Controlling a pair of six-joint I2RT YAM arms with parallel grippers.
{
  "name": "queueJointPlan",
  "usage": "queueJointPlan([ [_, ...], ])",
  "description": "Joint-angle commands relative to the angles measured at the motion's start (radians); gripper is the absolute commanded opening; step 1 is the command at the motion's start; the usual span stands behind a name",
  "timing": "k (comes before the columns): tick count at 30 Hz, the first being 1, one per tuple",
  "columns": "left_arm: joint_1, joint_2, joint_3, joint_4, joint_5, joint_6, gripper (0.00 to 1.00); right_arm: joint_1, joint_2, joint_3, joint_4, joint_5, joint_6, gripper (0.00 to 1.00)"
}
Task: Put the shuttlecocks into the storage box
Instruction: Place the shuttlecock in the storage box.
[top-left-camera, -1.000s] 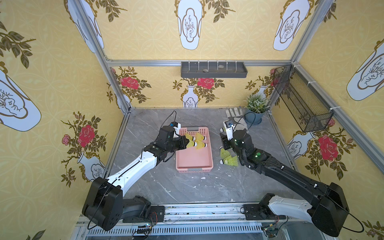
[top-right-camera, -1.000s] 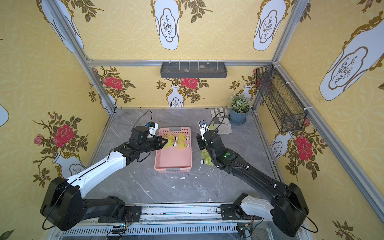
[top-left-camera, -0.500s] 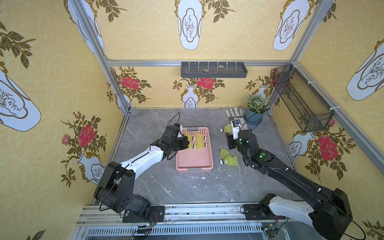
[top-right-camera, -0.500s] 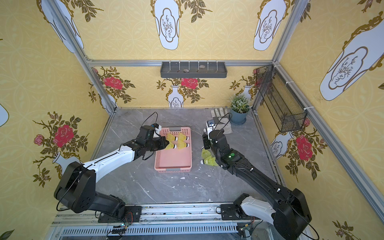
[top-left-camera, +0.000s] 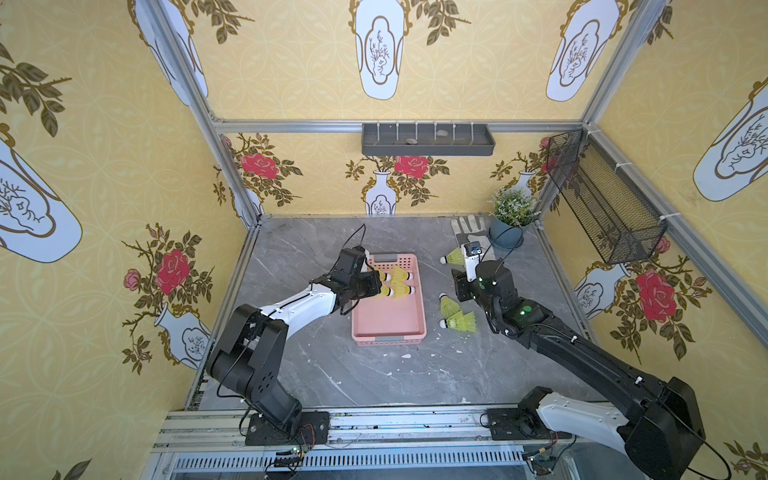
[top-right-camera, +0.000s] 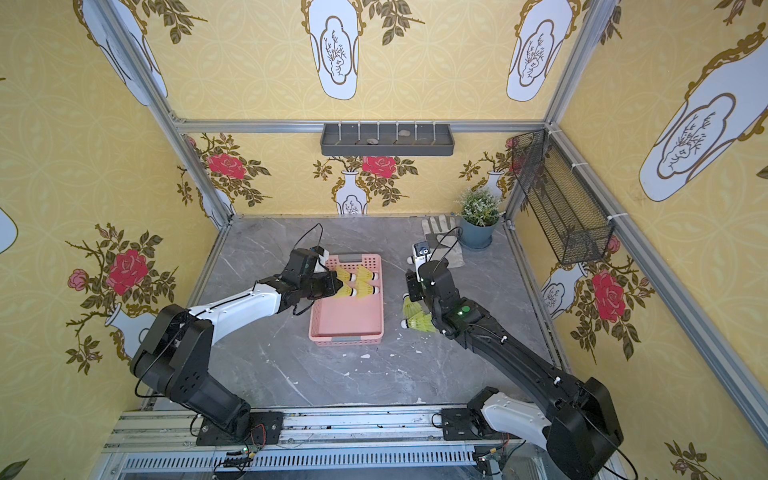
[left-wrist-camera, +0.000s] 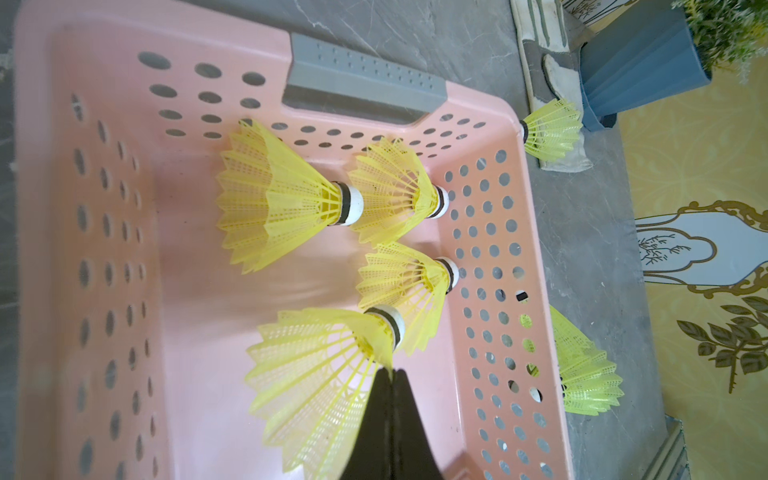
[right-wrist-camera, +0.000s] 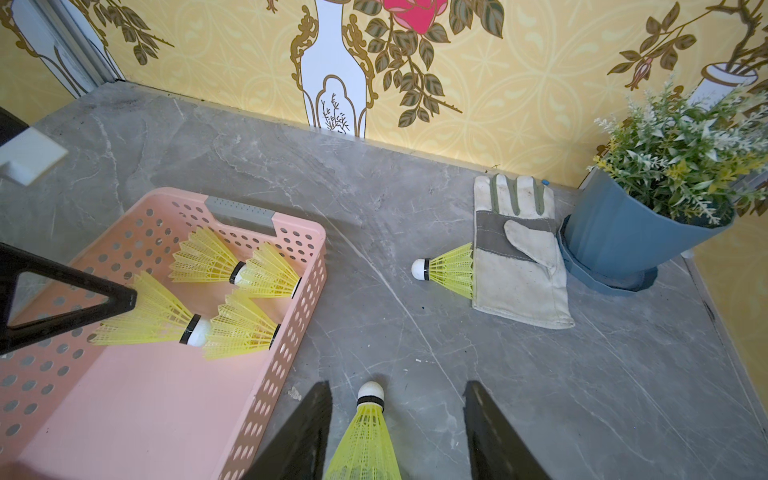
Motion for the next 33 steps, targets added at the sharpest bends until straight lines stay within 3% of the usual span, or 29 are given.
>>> queueJointPlan([
  [1,0.000,0.015,0.004,0.030,-0.011,0.005,0.00,-0.001,0.000,0.000,0.017,-0.008,0.005,0.53],
  [33,0.011,0.097,0.021,0.074,-0.003,0.005,0.00,-0.001,0.051,0.017,-0.011,-0.016,0.014,0.53],
])
